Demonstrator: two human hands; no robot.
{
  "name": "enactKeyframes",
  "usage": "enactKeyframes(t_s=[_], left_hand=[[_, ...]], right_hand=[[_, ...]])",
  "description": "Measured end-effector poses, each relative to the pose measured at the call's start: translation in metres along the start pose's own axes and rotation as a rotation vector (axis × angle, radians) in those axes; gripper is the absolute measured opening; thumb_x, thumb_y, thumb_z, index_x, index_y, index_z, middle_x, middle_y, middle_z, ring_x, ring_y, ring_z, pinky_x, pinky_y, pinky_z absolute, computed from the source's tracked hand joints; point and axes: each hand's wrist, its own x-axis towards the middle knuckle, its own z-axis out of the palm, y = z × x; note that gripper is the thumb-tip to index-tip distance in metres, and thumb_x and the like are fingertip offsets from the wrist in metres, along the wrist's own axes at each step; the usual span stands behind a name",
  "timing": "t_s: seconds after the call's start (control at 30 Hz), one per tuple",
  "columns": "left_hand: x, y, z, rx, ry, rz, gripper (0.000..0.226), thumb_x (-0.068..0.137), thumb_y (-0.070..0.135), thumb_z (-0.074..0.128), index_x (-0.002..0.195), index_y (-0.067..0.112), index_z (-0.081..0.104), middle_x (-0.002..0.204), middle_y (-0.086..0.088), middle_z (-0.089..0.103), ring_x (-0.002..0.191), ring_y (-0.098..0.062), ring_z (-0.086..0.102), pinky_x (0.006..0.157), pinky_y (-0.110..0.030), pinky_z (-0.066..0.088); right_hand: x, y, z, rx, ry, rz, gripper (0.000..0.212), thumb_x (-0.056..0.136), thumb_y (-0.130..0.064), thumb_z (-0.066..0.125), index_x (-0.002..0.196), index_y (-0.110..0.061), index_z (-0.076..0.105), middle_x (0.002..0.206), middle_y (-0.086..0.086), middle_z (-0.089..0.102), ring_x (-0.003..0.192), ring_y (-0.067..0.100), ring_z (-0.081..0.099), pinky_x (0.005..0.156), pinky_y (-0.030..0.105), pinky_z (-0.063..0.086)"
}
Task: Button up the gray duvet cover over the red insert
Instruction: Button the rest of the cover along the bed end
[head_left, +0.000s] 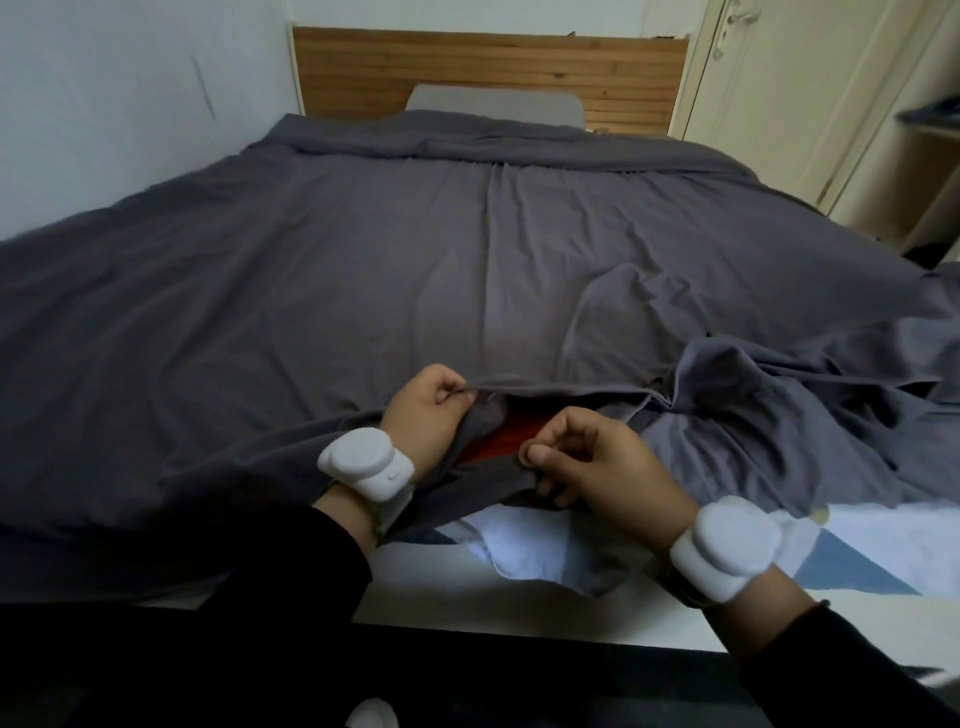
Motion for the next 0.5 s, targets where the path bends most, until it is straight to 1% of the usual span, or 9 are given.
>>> enactKeyframes(t_s=[0.07,0.17,0.27,0.37,0.43,0.5], left_hand=[[-0.001,-0.002,0.000,-0.089,-0.033,-0.063,0.018,0.090,0.017,0.053,0.073,0.022,0.056,0.083,-0.010,0.064,0.084,-0.025,0.059,0.090,-0.044,0.049],[-0.005,-0.005,0.005,-0.151,-0.076,-0.122,0.017,0.090,0.016,0.054,0.076,0.021,0.059,0.085,-0.012,0.065,0.086,-0.025,0.060,0.096,-0.050,0.048],[-0.007,-0.006,0.008,-0.175,-0.089,-0.123,0.015,0.089,0.016,0.055,0.077,0.020,0.063,0.088,-0.016,0.067,0.089,-0.027,0.062,0.098,-0.051,0.046],[-0.006,-0.007,0.007,-0.200,-0.123,-0.120,0.016,0.090,0.017,0.054,0.090,0.014,0.070,0.100,-0.017,0.072,0.101,-0.032,0.065,0.099,-0.048,0.047],[-0.007,-0.008,0.007,-0.224,-0.125,-0.136,0.020,0.091,0.020,0.053,0.095,0.012,0.071,0.101,-0.017,0.072,0.100,-0.031,0.066,0.099,-0.048,0.047],[-0.008,-0.007,0.006,-0.266,-0.134,-0.164,0.021,0.090,0.021,0.054,0.089,0.012,0.073,0.099,-0.020,0.072,0.092,-0.029,0.066,0.098,-0.051,0.047]], right_hand=[[0.004,-0.001,0.006,0.085,0.037,0.071,0.008,0.088,-0.013,0.064,0.085,-0.006,0.061,0.067,0.006,0.067,0.055,0.011,0.065,0.054,0.023,0.055],[0.009,-0.002,0.014,0.189,0.086,0.136,0.014,0.086,-0.009,0.066,0.092,0.003,0.064,0.067,0.010,0.067,0.051,0.008,0.064,0.054,0.018,0.056],[0.011,-0.004,0.017,0.293,0.081,0.153,0.010,0.084,-0.003,0.067,0.092,0.002,0.068,0.073,0.013,0.069,0.060,0.010,0.067,0.062,0.018,0.058],[0.012,-0.007,0.018,0.308,0.069,0.138,0.008,0.082,-0.005,0.070,0.089,-0.002,0.071,0.073,0.013,0.071,0.063,0.013,0.068,0.064,0.020,0.058],[0.012,-0.009,0.019,0.283,0.087,0.126,0.014,0.078,-0.008,0.074,0.089,0.000,0.070,0.073,0.015,0.071,0.060,0.014,0.067,0.060,0.022,0.057],[0.013,-0.011,0.020,0.281,0.102,0.124,0.017,0.075,-0.009,0.077,0.087,0.000,0.068,0.070,0.015,0.071,0.057,0.014,0.066,0.057,0.023,0.056]])
